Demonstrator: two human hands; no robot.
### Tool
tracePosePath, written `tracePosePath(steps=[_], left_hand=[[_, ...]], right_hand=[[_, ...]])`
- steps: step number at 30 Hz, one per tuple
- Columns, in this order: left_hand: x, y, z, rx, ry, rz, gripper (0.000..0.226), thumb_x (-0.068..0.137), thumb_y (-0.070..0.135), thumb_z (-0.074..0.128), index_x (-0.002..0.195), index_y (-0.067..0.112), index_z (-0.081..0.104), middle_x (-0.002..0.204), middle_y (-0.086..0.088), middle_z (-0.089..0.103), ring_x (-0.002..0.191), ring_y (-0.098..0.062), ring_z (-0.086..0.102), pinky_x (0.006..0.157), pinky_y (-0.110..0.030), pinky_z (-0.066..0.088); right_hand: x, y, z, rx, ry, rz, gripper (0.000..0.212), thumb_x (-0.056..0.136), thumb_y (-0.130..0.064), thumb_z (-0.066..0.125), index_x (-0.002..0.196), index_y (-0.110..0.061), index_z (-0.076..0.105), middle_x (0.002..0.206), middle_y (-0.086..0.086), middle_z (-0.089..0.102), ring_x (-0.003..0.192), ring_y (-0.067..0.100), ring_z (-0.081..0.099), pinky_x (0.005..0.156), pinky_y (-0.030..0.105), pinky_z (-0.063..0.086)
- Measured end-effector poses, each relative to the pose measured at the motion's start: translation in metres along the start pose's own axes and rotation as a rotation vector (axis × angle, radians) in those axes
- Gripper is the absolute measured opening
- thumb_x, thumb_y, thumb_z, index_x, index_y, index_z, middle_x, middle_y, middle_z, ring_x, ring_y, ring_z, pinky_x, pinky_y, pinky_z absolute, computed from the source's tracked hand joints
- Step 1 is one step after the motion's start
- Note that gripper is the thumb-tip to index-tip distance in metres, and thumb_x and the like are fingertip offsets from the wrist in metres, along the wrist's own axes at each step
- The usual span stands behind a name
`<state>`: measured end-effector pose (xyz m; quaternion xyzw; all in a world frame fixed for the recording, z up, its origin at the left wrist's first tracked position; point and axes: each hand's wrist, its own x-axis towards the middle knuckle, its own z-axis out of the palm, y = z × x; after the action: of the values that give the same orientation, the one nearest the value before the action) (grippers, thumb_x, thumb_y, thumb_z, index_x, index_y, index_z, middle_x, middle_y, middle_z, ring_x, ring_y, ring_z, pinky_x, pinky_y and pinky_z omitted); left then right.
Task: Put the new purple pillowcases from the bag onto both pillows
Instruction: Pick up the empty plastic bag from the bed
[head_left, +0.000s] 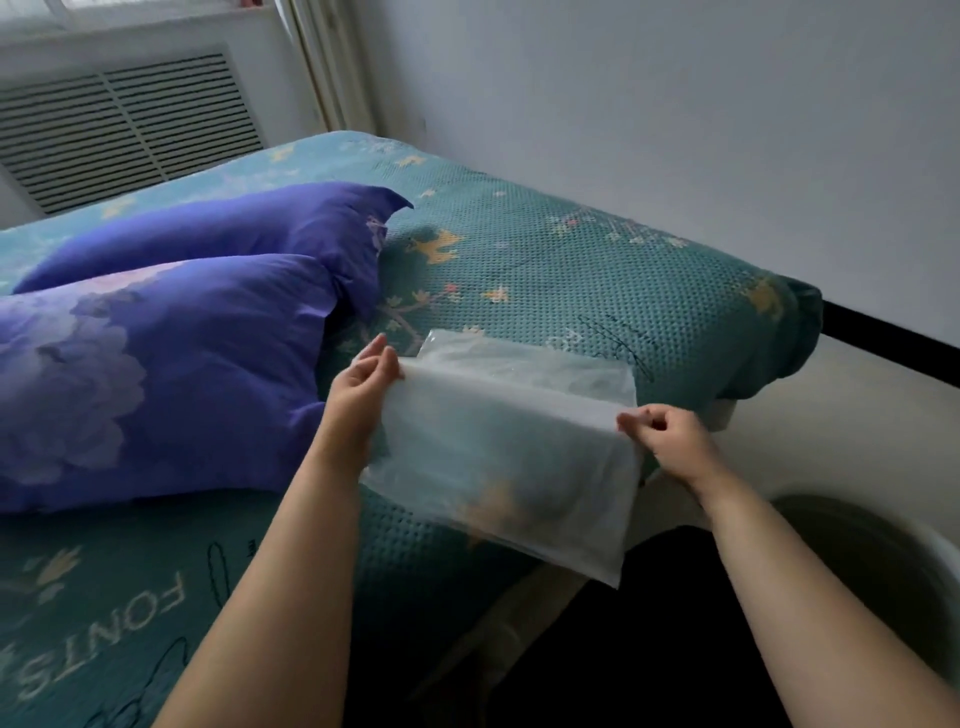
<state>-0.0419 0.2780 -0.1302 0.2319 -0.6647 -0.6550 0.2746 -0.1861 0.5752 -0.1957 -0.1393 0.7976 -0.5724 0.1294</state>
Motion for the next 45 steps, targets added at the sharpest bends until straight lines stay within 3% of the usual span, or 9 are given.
tracePosePath(steps=[3, 7, 11, 19, 25, 27, 31, 37, 45], left_hand=[[-0.002, 0.016, -0.001, -0.169, -0.091, 0.042, 0.027, 0.092, 0.029, 0.057, 0.075, 0.018, 0.075, 0.120, -0.001, 0.066, 0.104, -0.015, 0.058, 0.087, -0.029, 0.043], [-0.011, 0.029, 0.002, -0.088, -0.302, -0.065, 0.073, 0.057, 0.076, 0.068, 0.106, 0.022, 0.068, 0.104, -0.010, 0.066, 0.093, -0.025, 0.061, 0.077, -0.031, 0.051], [-0.018, 0.034, -0.004, 0.082, -0.465, -0.083, 0.088, 0.058, 0.031, 0.080, 0.137, 0.030, 0.041, 0.127, -0.010, 0.058, 0.113, -0.028, 0.058, 0.093, -0.043, 0.050], [-0.022, 0.034, -0.001, 0.009, -0.392, -0.044, 0.080, 0.060, -0.002, 0.061, 0.132, 0.025, 0.038, 0.111, 0.001, 0.052, 0.082, -0.018, 0.069, 0.048, -0.027, 0.054], [-0.015, 0.022, -0.003, -0.060, -0.176, -0.054, 0.038, 0.067, -0.010, 0.063, 0.095, 0.014, 0.054, 0.073, 0.003, 0.063, 0.061, -0.009, 0.062, 0.053, -0.019, 0.052], [-0.016, 0.016, 0.003, -0.057, -0.096, -0.132, 0.028, 0.080, -0.016, 0.053, 0.081, 0.012, 0.054, 0.059, 0.004, 0.062, 0.049, -0.008, 0.059, 0.046, -0.016, 0.048], [-0.019, 0.000, 0.011, -0.199, -0.231, -0.324, 0.032, 0.084, -0.016, 0.045, 0.103, 0.002, 0.064, 0.096, -0.008, 0.070, 0.065, -0.013, 0.066, 0.057, -0.022, 0.055], [-0.030, -0.008, 0.039, -0.249, -0.274, -0.381, 0.024, 0.093, 0.003, 0.046, 0.098, 0.019, 0.063, 0.107, 0.003, 0.064, 0.101, -0.013, 0.057, 0.089, -0.037, 0.047], [-0.073, -0.021, 0.114, -0.136, -0.488, -0.427, 0.018, 0.096, 0.014, 0.044, 0.095, 0.019, 0.061, 0.091, 0.009, 0.070, 0.092, -0.010, 0.060, 0.077, -0.030, 0.047]], right_hand=[[-0.010, -0.018, -0.006, 0.305, -0.009, 0.022, 0.020, 0.079, -0.030, 0.073, 0.071, -0.014, 0.064, 0.086, 0.006, 0.062, 0.082, 0.019, 0.055, 0.081, 0.033, 0.041], [-0.021, -0.038, -0.008, 0.526, 0.110, 0.021, 0.019, 0.080, -0.033, 0.071, 0.076, -0.017, 0.062, 0.079, 0.008, 0.064, 0.074, 0.023, 0.060, 0.073, 0.034, 0.052], [-0.018, -0.048, -0.020, 0.813, 0.029, 0.076, 0.031, 0.091, -0.035, 0.056, 0.104, -0.008, 0.066, 0.095, 0.008, 0.073, 0.088, 0.022, 0.070, 0.084, 0.039, 0.055], [-0.036, -0.036, -0.041, 0.483, -0.505, 0.129, 0.070, 0.067, -0.021, 0.082, 0.129, -0.016, 0.051, 0.121, 0.013, 0.064, 0.106, 0.027, 0.065, 0.081, 0.035, 0.057], [-0.054, -0.032, -0.026, 0.788, -0.240, 0.290, 0.053, 0.040, -0.019, 0.093, 0.086, -0.002, 0.072, 0.077, 0.013, 0.073, 0.061, 0.019, 0.069, 0.054, 0.022, 0.056], [-0.064, -0.028, -0.021, 0.878, -0.161, 0.374, 0.017, 0.067, -0.004, 0.076, 0.082, -0.003, 0.068, 0.064, 0.010, 0.069, 0.047, 0.015, 0.063, 0.044, 0.019, 0.051], [-0.087, -0.019, -0.020, 1.135, 0.050, 0.493, 0.013, 0.054, 0.002, 0.057, 0.051, -0.007, 0.065, 0.046, 0.008, 0.060, 0.036, 0.016, 0.059, 0.036, 0.020, 0.049], [-0.128, 0.026, -0.076, 1.307, 0.558, 0.595, 0.020, 0.097, -0.002, 0.035, 0.089, -0.003, 0.053, 0.083, 0.018, 0.060, 0.056, 0.026, 0.067, 0.043, 0.026, 0.055], [-0.206, 0.075, -0.166, 1.062, 1.107, 0.504, 0.028, 0.091, 0.007, 0.029, 0.076, -0.005, 0.049, 0.079, 0.014, 0.053, 0.067, 0.026, 0.056, 0.039, 0.024, 0.052]])
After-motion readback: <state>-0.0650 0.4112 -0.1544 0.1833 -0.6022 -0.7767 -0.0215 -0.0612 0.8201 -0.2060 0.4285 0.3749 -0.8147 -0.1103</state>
